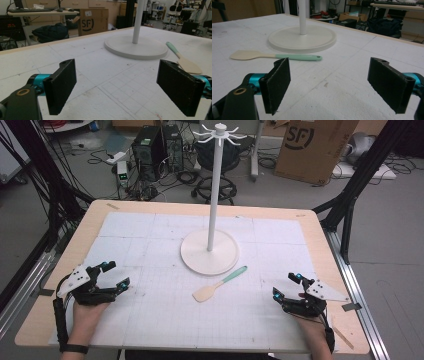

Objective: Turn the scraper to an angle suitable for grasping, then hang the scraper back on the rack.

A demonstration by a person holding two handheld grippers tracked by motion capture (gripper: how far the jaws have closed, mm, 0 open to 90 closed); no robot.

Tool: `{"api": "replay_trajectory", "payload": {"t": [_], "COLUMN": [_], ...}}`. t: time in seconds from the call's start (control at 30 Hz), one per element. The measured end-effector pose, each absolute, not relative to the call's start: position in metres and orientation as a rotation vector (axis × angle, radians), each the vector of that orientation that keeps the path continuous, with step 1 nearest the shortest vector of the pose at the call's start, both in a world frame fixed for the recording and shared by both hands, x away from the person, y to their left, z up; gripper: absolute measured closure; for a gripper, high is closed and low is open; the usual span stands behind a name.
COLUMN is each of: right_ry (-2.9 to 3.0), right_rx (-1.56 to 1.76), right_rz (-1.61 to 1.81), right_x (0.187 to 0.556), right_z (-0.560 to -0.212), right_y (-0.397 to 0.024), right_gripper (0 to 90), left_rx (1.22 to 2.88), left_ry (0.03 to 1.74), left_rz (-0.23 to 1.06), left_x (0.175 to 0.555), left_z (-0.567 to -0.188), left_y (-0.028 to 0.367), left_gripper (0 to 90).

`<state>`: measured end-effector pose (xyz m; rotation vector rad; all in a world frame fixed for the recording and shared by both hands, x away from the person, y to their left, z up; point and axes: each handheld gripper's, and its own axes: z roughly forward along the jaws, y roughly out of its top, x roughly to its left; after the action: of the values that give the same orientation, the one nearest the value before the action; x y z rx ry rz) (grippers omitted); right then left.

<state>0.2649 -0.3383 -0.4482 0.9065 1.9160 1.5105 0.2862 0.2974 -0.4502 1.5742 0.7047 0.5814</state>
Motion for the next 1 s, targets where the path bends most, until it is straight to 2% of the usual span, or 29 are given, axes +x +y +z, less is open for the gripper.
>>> {"api": "replay_trajectory", "payload": {"t": [0.33,0.63,0.8,1.0], "right_ry": [1.926,1.919,1.926,1.931], "right_rx": [0.899,0.906,0.899,0.908], "right_rz": [1.502,1.505,1.502,1.507], "right_x": [0.264,0.265,0.265,0.266], "right_z": [-0.448,-0.448,-0.448,-0.448], "right_y": [-0.338,-0.338,-0.338,-0.338], "right_gripper": [17.7,17.8,17.9,17.9], "left_rx": [1.579,1.545,1.58,1.649], "left_ry": [0.709,0.696,0.69,0.644], "left_rz": [0.595,0.544,0.479,0.418], "left_x": [0.286,0.284,0.284,0.289], "left_z": [-0.45,-0.435,-0.423,-0.412], "left_y": [0.297,0.292,0.269,0.22], "left_gripper": [13.7,13.8,13.9,13.9]}}
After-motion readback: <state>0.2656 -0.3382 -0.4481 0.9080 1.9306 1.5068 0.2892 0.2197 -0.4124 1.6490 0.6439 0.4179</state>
